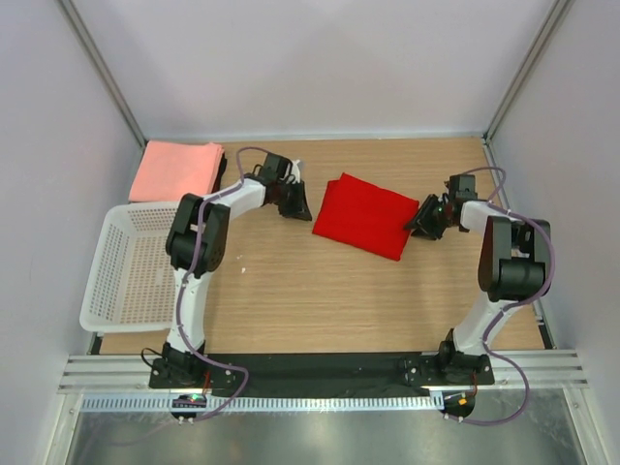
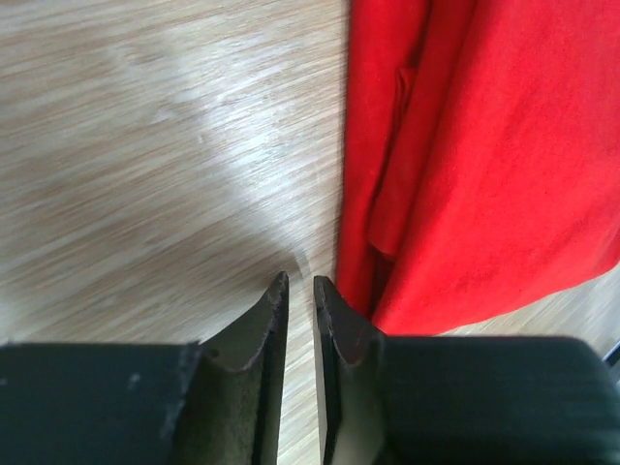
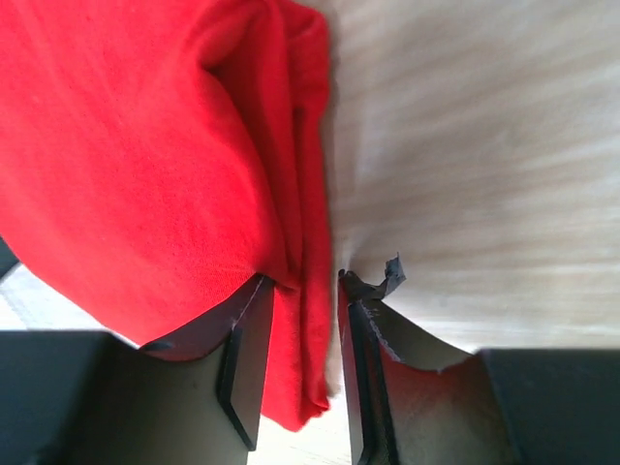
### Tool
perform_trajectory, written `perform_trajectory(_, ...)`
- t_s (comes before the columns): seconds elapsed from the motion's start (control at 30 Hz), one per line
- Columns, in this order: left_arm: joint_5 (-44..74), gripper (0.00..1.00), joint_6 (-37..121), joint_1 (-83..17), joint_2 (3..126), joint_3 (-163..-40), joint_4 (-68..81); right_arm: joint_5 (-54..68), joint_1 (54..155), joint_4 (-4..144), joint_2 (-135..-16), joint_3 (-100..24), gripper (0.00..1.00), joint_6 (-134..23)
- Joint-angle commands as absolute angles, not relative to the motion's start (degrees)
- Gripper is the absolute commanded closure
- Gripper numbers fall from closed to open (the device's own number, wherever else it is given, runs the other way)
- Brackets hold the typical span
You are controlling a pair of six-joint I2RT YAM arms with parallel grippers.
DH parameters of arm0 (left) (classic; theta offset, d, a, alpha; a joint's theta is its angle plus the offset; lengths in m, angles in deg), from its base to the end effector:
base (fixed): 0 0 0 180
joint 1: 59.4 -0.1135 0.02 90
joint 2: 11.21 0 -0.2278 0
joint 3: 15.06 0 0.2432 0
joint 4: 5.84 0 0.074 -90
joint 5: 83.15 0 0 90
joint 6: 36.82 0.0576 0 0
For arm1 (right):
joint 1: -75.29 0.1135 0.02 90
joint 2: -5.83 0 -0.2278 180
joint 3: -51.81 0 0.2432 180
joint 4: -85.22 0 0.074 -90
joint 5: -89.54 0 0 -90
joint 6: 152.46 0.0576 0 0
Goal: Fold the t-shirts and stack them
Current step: Neatly place the folded tshirt to the corner
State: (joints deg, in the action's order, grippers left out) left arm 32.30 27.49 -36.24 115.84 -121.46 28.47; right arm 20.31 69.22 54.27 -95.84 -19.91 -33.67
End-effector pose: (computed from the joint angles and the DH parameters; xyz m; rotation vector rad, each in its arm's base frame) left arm 0.4106 -0.2026 0.1064 0.1293 2.6313 -0.8833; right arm 0.3392 -0.0155 0.1035 0.6736 2.5662 0.6116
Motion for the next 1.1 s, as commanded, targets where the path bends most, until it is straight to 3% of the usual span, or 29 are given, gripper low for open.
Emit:
perform_trajectory(0.0,28.12,0.85,27.96,-35.06,116.41,-121.28,30.32,23.70,67.91,55.21,-96.48,-24.86,0.59,-34.86)
perform_trajectory(0.13,23.92,0.85,24.63,-34.70,112.47,-118.21,30.68,23.62,67.82,49.07,-94.28,-28.39,0.48,-35.66)
perform_trajectory(0.2,22.41,0.82,23.66,-34.70,108.61,-117.59,30.76,23.44,67.73,46.60,-93.41,-30.93,0.48,-35.92)
perform_trajectory(0.3,22.49,0.81,22.43,-34.70,104.30,-119.68,30.50,24.93,67.38,44.92,-92.79,-32.96,0.57,-35.31)
perform_trajectory(0.43,27.49,0.79,21.19,-34.70,105.15,-126.27,29.53,29.49,67.29,48.51,-93.83,-33.32,0.81,-33.20)
perform_trajectory(0.53,35.48,0.77,21.45,-34.18,109.97,-132.06,28.66,32.58,67.20,52.65,-96.12,-33.84,0.85,-33.02)
perform_trajectory(0.7,45.24,0.77,22.95,-32.16,119.03,-139.29,26.81,35.83,65.54,58.88,-103.32,-33.85,0.85,-32.14)
perform_trajectory(1.07,38.23,0.77,21.28,-31.89,126.17,-138.42,23.03,48.57,62.28,73.47,-112.12,-37.80,0.77,-24.33)
